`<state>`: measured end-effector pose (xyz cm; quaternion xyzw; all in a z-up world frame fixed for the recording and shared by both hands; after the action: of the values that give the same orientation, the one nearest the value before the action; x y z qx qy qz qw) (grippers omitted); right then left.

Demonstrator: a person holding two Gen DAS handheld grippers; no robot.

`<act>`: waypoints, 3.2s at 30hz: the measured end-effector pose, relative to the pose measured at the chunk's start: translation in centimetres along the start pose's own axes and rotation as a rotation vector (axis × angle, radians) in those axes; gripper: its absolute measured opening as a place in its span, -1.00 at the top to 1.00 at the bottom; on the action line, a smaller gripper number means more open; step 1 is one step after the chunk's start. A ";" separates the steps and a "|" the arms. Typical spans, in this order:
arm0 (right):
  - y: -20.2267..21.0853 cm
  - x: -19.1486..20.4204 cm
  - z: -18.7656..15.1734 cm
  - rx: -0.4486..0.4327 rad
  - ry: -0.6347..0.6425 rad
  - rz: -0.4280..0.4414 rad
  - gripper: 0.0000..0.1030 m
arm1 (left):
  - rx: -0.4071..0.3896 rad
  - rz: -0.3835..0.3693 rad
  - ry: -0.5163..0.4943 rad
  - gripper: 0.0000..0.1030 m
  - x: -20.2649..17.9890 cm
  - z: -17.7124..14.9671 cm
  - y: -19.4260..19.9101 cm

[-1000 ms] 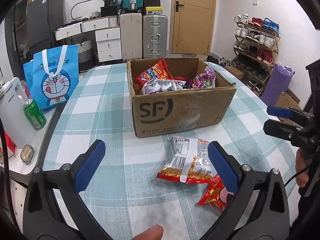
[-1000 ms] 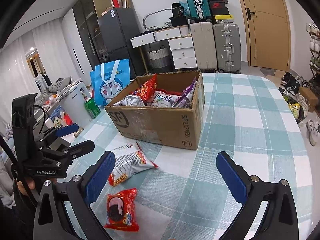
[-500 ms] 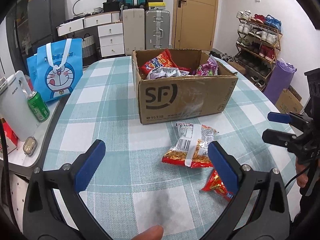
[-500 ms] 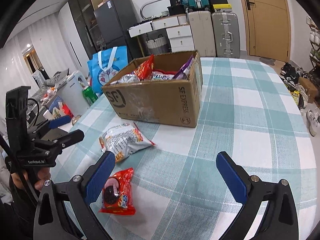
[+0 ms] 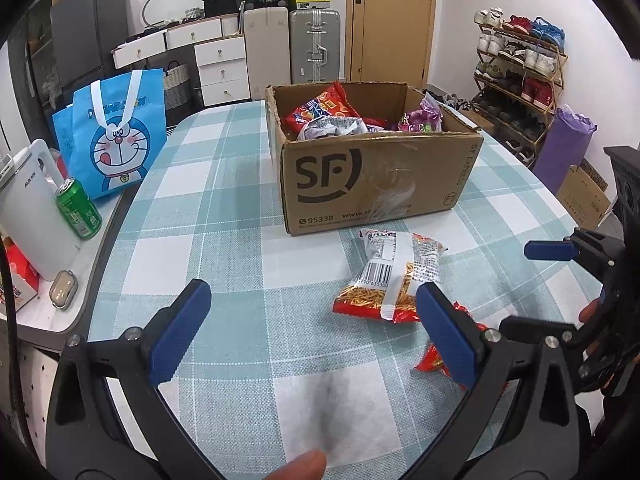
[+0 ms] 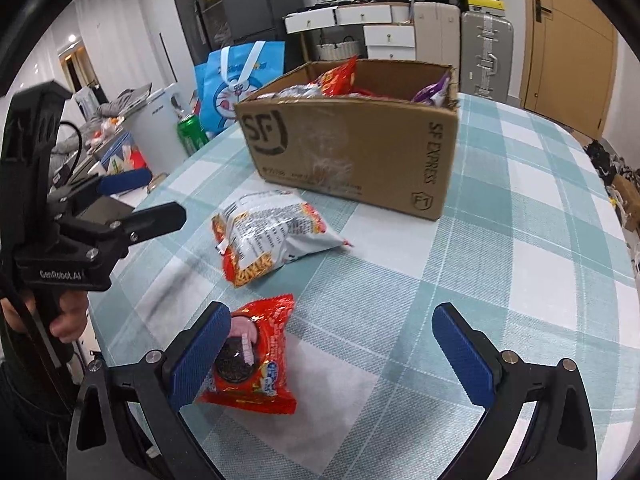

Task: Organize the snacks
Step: 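Move both grippers back toward the white chip bag and red Oreo packet, then grasp the red Oreo packet with the right gripper while the left grasps the white chip bag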

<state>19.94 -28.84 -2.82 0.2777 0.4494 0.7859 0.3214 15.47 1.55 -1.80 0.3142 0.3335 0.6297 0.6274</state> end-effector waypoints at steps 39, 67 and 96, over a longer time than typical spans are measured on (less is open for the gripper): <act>-3.7 -0.7 -1.1 0.114 0.059 -0.173 -0.99 | 0.053 0.009 0.001 -0.98 0.2 -0.4 -2.1; -0.8 -3.2 -0.4 0.007 -0.007 -0.119 0.12 | 0.044 -0.055 -0.055 -0.98 -3.1 0.7 -4.6; 0.2 -3.8 -0.3 -0.024 -0.043 -0.115 0.12 | 0.117 -0.163 -0.131 -0.25 -7.1 0.9 -9.5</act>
<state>22.09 -31.94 -3.39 0.2644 0.4482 0.7652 0.3790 21.84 -5.59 -8.82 0.3627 0.3524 0.5343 0.6774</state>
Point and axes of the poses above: each gripper's, at about its wrist camera, not at the fingertips, and y roughly against the way its jaws point, x to its left, z to its top, the point moved 5 cm from there along -y, roughly the way its jaws point, and after that the axes turned 10 degrees about x, right-handed, at the moved point
